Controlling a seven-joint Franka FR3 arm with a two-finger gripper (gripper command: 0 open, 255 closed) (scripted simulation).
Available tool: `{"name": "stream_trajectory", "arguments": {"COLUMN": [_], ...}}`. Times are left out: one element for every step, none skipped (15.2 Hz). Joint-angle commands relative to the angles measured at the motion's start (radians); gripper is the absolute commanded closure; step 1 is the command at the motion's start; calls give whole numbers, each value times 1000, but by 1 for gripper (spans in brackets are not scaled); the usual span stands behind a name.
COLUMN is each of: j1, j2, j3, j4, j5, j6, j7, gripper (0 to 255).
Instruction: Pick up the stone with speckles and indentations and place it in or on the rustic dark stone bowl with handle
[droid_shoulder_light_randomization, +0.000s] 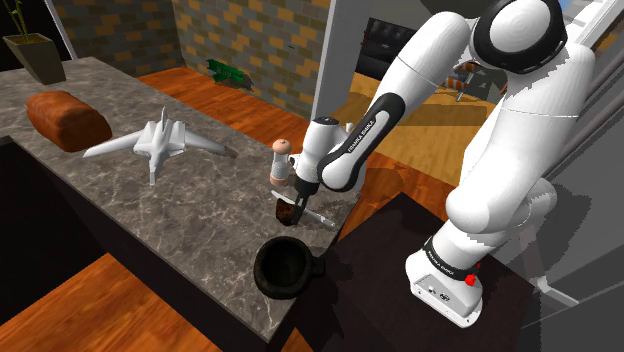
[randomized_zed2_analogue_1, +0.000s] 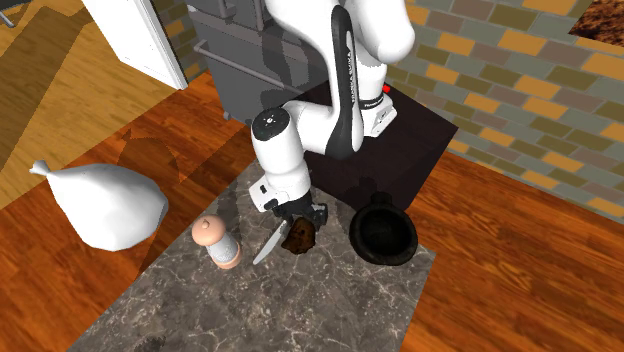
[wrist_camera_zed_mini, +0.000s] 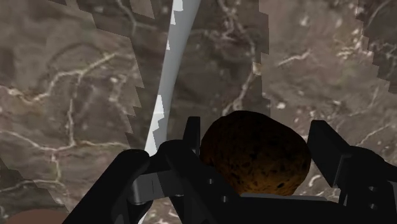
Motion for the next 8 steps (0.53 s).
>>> {"name": "stream_trajectory", "arguments": {"j1": [0, 0, 0, 1, -20, -41, -62, -84], "j2": [1, 1, 1, 1, -15, -31, -47, -64], "j3": [0, 0, 0, -1, 24, 50, 76, 102], "j4": [0, 1, 1, 1, -3, -5, -8, -10], "j5": [0, 0, 0, -1, 17, 36, 57, 79], "j6": [1, 0, 0, 1, -12, -25, -39, -52], "j7": [0, 0, 0, 0, -11, -23, -35, -49], "gripper": [255, 255, 255, 255, 255, 255, 255, 255]}}
